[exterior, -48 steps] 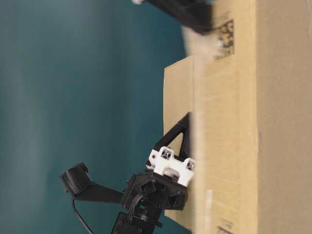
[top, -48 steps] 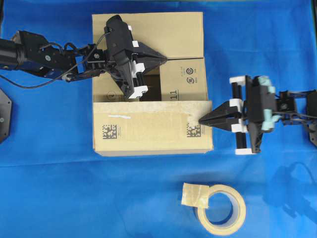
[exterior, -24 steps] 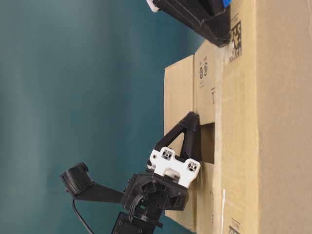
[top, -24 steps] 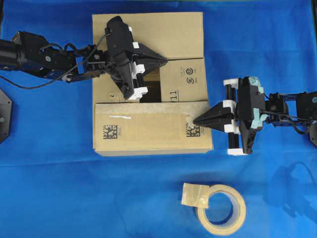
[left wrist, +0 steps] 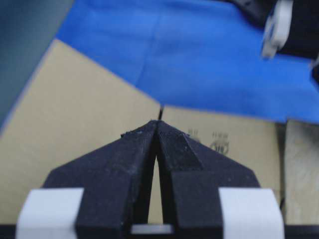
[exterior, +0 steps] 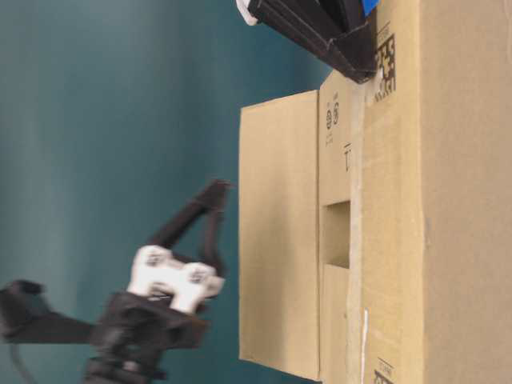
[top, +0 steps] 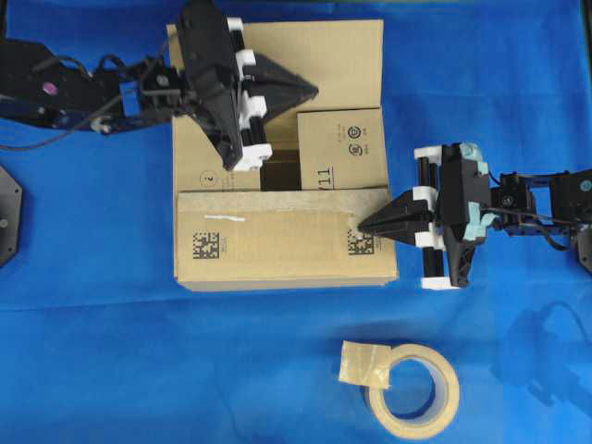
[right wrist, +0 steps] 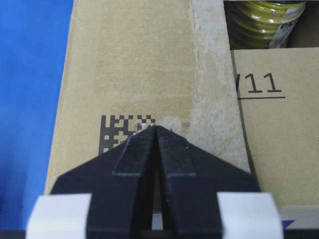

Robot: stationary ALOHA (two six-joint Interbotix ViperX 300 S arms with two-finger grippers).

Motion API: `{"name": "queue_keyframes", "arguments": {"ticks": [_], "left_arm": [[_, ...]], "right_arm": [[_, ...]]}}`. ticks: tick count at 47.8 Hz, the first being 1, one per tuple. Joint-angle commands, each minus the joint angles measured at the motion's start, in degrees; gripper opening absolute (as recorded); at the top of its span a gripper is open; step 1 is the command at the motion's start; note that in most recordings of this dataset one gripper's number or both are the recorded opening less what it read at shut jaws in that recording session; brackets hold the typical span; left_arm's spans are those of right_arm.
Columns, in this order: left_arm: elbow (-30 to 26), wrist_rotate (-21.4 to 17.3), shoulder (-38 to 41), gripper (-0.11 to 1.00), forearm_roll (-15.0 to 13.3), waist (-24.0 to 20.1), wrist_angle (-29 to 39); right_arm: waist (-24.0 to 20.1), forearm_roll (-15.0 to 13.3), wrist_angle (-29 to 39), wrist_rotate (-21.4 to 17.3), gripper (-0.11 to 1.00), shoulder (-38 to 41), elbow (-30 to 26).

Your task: Close the cardboard box.

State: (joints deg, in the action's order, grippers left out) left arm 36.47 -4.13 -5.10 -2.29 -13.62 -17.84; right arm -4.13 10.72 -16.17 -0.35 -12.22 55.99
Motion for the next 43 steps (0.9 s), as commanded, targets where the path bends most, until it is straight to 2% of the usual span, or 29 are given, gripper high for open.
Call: {"name": "queue_keyframes", "arguments": {"ticks": [1,7,14,23,29,37,43], "left_arm": [[-2.72,-1.14,-2.99,0.0,0.18,-1.67,2.64],[-5.19,-4.57,-3.43,0.0,0.09,-5.54,7.21],[-8.79,-5.8,-1.32,0.0,0.18,-10.99,12.74],[-14.06,-7.82,2.64,0.0,0.18,-15.64,21.27],[-16.87,-8.17,6.06,0.0,0.09,-17.31,25.58],[-19.34,-8.44,8.79,0.0,0.18,-17.31,32.61],[-19.51,-8.35,8.88,0.0,0.09,-16.96,34.45]], "right_arm": [[0.09,-0.09,-0.35,0.09,0.0,-0.18,-1.05],[0.18,-0.18,-0.35,0.09,0.0,-0.18,-1.14],[0.18,-0.18,-0.44,0.09,0.0,-0.26,-1.14],[0.26,-0.26,-0.53,0.09,0.0,-0.18,-1.23],[0.44,-0.26,-0.53,0.18,0.0,-0.18,-1.32],[0.44,-0.26,-0.62,0.18,0.0,-0.26,-1.32],[0.62,-0.35,-0.62,0.18,0.0,-0.18,-1.32]]}}
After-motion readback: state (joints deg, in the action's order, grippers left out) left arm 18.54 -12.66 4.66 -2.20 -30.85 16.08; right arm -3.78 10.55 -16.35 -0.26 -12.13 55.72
